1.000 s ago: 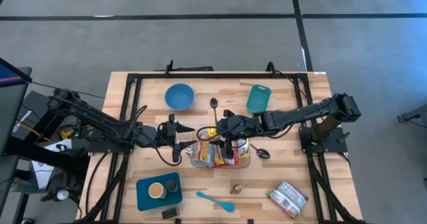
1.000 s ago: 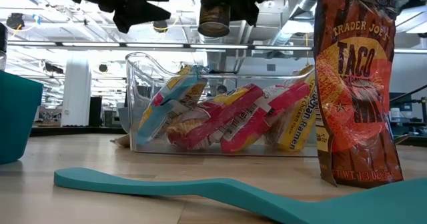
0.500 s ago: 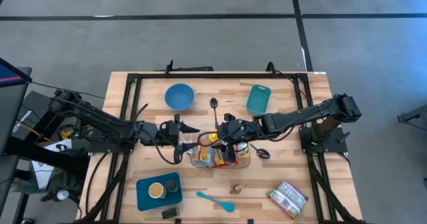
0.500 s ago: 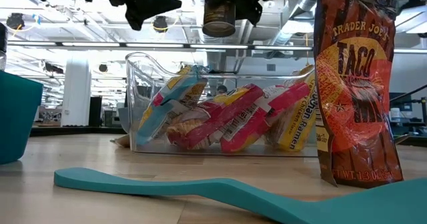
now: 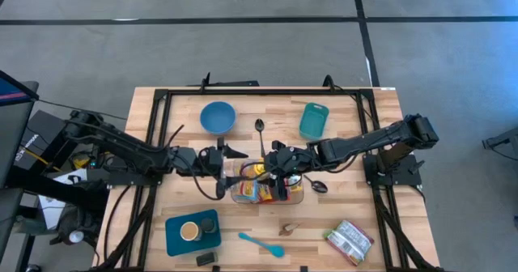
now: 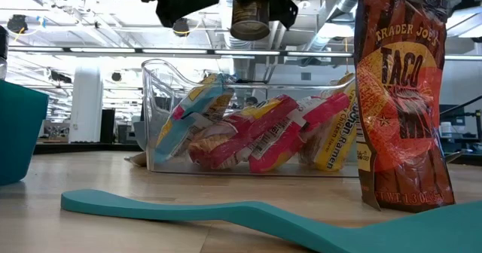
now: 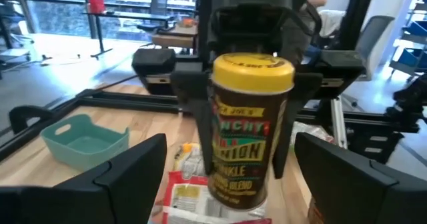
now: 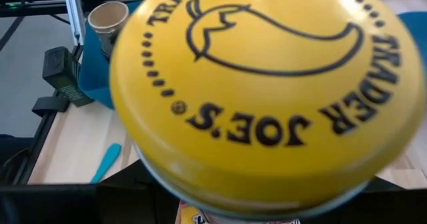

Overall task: Pick & Place Food Item
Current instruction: Put the yellow spice can into the dark blue bin

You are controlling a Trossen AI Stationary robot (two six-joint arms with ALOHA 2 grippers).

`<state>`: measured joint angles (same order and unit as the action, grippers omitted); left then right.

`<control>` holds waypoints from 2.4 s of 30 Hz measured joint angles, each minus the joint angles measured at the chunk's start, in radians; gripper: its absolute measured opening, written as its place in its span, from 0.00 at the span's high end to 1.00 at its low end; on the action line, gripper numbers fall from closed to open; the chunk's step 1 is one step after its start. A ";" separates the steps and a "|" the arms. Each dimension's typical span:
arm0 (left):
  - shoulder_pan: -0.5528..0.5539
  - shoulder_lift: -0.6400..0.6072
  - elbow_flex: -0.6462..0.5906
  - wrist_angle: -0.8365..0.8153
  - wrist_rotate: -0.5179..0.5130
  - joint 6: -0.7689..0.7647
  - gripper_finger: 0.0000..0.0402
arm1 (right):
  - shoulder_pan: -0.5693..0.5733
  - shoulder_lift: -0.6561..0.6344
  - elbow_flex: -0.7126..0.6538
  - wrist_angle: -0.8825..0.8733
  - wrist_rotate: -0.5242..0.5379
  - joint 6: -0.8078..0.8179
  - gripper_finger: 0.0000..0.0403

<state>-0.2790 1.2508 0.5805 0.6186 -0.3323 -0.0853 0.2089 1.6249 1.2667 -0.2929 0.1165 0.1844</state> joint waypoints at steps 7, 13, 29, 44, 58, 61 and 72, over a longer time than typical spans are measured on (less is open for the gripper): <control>-0.001 0.074 0.043 -0.010 0.008 -0.001 0.18 | 0.000 0.000 0.000 -0.002 0.000 0.000 0.47; 0.002 0.138 0.105 -0.005 0.008 -0.001 0.16 | 0.000 0.000 0.000 -0.015 0.000 0.000 0.47; 0.034 0.172 0.141 0.020 0.044 -0.005 0.14 | 0.000 0.000 0.000 -0.017 0.000 0.002 0.47; 0.051 0.186 0.140 0.040 0.088 -0.032 0.14 | 0.000 0.000 0.000 -0.012 0.000 0.000 0.47; 0.059 0.252 0.169 0.106 0.098 -0.027 0.14 | 0.000 0.000 0.000 -0.011 -0.002 0.000 0.47; 0.062 0.281 0.192 0.102 0.103 -0.023 0.14 | 0.001 0.000 -0.003 -0.031 -0.007 0.002 0.47; 0.063 0.289 0.197 0.092 0.103 -0.023 0.14 | 0.001 0.000 -0.002 -0.061 -0.006 0.015 0.47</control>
<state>-0.2161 1.5402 0.7776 0.7107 -0.2290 -0.1085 0.2100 1.6249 1.2652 -0.3542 0.1103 0.1994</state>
